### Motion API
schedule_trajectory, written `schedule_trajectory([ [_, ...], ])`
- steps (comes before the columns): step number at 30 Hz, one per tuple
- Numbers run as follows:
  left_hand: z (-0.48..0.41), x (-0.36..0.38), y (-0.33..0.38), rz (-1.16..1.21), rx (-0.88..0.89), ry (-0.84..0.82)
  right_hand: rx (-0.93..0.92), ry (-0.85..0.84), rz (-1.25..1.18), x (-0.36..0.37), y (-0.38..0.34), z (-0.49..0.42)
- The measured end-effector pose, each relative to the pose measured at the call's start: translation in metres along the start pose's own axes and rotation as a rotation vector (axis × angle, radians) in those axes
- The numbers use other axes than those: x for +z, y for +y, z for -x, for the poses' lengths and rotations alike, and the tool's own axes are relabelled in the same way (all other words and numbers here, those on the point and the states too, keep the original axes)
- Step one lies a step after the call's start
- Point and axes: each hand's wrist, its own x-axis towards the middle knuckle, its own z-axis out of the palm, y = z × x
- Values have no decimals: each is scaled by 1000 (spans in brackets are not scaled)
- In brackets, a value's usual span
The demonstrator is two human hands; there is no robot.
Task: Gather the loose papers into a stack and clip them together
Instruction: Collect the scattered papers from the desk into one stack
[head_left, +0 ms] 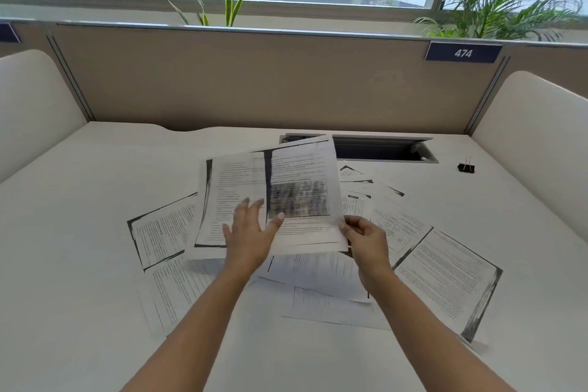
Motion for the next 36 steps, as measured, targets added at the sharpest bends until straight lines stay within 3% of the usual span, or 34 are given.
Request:
schedule_trajectory([
  [3, -10, -25, -16, 19, -111, 206, 56, -11, -68, -24, -5, -4],
  [5, -16, -44, -24, 142, -188, 248, 80, -19, -88, -41, -7, -6],
  [9, -18, -67, -33, 563, -309, 64, 82, -34, -105, -63, -10, -7],
  [13, -5, -71, -31, 848, -252, -129, 64, -90, -90, -72, -9, -4],
  [23, 7, -72, -28, 1027, -85, -198, 48, -118, -64, -79, -9, -2],
  [32, 12, -73, -37, 1039, -95, -153, 54, -101, -43, -76, -4, -2],
  [34, 10, -73, -43, 1059, -123, -109, 20, -40, 115, -74, 4, -3],
  [36, 9, -72, -50, 1045, -162, -61, -61, 5, 472, -73, 16, -6],
])
